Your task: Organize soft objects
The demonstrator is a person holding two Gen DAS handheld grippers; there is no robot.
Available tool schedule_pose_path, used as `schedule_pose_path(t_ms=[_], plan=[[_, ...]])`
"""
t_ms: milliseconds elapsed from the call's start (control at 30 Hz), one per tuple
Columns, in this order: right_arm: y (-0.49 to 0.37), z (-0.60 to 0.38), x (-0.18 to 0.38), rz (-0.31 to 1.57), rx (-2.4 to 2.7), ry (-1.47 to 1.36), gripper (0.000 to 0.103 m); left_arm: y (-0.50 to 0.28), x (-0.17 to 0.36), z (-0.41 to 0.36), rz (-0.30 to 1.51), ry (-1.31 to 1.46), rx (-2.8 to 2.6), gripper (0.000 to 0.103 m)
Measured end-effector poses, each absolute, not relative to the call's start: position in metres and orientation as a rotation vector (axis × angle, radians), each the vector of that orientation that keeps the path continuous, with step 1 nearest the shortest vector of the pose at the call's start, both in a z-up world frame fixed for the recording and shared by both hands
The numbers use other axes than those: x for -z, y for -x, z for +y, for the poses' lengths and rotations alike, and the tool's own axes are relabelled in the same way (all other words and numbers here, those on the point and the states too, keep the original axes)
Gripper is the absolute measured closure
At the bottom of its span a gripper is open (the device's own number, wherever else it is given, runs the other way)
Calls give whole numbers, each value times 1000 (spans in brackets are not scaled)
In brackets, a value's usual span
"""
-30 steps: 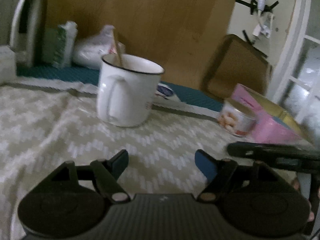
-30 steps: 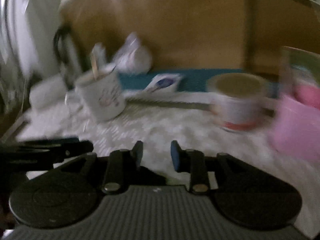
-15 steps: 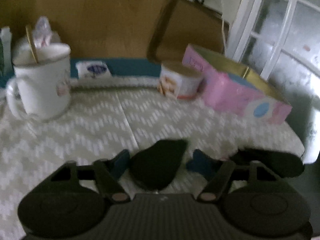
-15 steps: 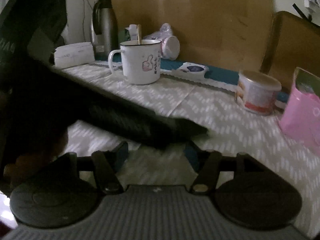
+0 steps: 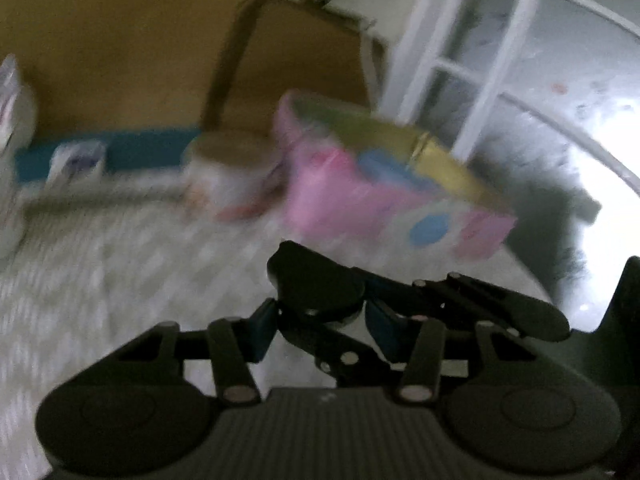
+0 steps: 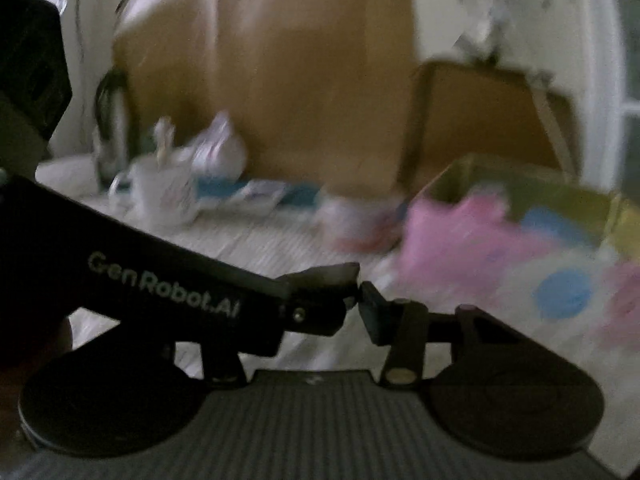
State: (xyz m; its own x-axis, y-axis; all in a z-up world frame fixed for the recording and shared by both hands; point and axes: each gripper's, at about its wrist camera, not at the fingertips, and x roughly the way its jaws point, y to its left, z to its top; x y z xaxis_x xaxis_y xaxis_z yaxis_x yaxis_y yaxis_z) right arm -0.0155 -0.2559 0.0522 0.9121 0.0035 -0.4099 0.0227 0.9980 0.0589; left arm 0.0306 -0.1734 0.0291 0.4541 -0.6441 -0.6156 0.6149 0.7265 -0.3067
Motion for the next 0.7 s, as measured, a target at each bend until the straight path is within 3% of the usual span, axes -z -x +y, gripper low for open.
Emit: schedule_pose_path(t_ms=[200,400,500,700], plan=[[5,-307,-75,256,168,-31,51,-34,-78,-228,617,-26,872,55],[-37,-367,-55,266,289,-50,50,-83,-84,-297,594,-35,926,51],[-55,-389,-38,339,459,29,36,-101,-75,-324,577,-47,899,45],[-23,-399,-36,299,514,-57,35,-93,-68,-308,569,-48,849,39]])
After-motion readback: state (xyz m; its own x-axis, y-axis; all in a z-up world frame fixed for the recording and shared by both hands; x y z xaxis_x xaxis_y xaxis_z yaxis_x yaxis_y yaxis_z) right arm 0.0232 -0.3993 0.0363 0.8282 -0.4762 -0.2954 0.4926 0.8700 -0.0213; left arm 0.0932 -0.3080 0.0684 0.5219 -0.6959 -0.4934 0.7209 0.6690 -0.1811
